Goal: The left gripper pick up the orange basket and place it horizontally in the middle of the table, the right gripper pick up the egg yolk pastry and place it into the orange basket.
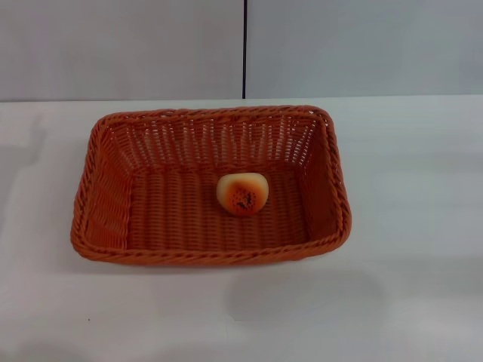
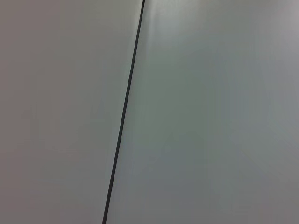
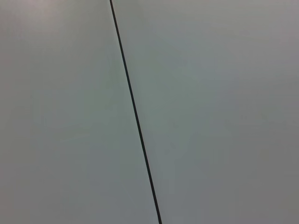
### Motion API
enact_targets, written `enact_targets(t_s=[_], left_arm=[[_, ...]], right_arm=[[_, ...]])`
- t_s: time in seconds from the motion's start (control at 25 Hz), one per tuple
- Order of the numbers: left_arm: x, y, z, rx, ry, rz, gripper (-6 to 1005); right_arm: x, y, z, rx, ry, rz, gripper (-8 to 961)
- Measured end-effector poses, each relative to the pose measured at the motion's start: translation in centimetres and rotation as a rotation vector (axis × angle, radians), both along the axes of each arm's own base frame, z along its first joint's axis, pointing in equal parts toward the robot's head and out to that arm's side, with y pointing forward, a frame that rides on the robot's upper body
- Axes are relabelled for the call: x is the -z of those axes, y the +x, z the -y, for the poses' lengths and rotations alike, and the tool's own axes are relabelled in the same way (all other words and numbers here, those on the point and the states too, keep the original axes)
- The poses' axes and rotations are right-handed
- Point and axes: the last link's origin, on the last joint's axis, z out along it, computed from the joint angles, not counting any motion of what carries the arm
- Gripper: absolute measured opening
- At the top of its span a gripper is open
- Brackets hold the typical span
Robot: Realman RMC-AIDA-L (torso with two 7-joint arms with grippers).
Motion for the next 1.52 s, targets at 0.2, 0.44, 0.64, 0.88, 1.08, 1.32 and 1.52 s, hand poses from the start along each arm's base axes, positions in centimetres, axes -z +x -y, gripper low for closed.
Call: enact_targets(t_s=[0.2,0.44,0.64,0.88,1.08,1.32,1.52], left_arm=[[-0.1,0.0,-0.1,-0.001,0.003,0.001,707],[-0.1,-0.1,-0.1,-0.005,0.005,0.001,707],[-0.1,-0.1,-0.2,-0.010,0.003,0.001,708],[-0.1,-0.2,-0.2,-0.014,0.000,0.004,708],[0.0,0.0,-0.1,-0.002,-0.001,0.016,707],[0.3,-0.1,0.5,-0.001,-0.004,0.030,707],[0.3,-0.3,1.3,0.003,0.002,0.032,707]], right_arm=[[0.0,0.0,0.0,0.000,0.000,-0.003,726],[0.0,-0.1,-0.2,-0.003,0.000,-0.003,726],[0.0,-0.2,-0.3,-0.006,0.000,-0.003,726],[-0.1,0.0,0.3,-0.004,0.008,0.001,726],[-0.5,0.2,0.7,0.002,0.031,0.004,726],[-0.7,0.3,0.8,0.006,0.047,-0.004,726],[-0.2,0.4,0.6,0.018,0.060,-0.038,726]])
